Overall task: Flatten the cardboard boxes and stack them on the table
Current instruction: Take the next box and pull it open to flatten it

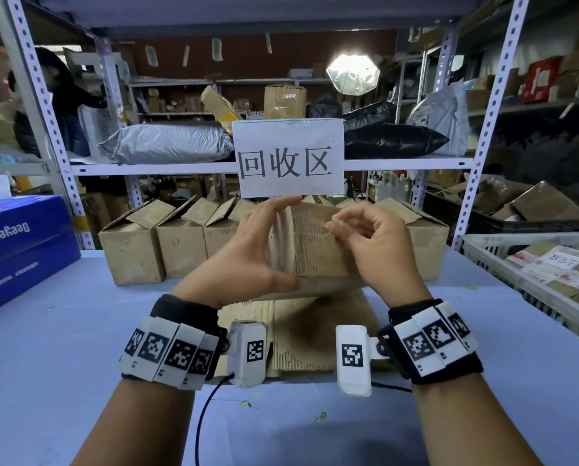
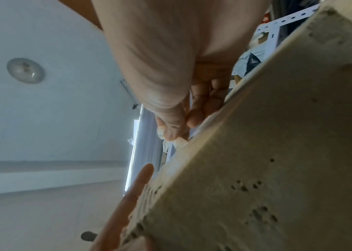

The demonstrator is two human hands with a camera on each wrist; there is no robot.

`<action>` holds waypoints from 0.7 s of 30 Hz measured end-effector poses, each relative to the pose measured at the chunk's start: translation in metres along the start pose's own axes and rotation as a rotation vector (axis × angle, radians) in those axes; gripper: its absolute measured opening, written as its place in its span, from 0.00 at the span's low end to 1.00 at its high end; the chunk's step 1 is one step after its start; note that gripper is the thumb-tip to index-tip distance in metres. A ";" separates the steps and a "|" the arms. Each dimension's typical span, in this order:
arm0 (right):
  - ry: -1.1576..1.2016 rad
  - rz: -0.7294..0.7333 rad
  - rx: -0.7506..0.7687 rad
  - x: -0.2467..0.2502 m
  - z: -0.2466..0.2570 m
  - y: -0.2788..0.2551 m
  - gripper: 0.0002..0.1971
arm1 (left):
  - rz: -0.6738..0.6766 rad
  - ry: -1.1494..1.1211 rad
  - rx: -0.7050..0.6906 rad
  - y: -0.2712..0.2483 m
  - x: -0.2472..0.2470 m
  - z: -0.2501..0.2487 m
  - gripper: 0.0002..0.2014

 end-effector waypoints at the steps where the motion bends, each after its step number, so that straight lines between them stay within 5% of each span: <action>1: 0.019 -0.035 -0.020 0.004 -0.003 0.000 0.10 | 0.004 0.010 -0.003 0.000 0.000 0.000 0.51; 6: -0.006 -0.139 -0.039 0.019 -0.012 0.000 0.16 | -0.010 -0.003 0.008 -0.002 0.006 0.001 0.51; 17: -0.288 -0.005 0.031 0.009 0.002 -0.001 0.05 | 0.000 -0.002 0.004 -0.003 0.005 0.000 0.51; 21: -0.397 0.076 0.078 -0.001 0.007 -0.001 0.18 | 0.001 0.001 0.018 -0.002 0.006 0.001 0.52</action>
Point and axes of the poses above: each hand's wrist, its own y-axis towards the middle knuckle, its own x-axis out of the back of the hand, z = x × y, the point moved 9 cm from there along y, towards the middle knuckle, and after that the axes turned 2 degrees about x, right-handed, at the moved point
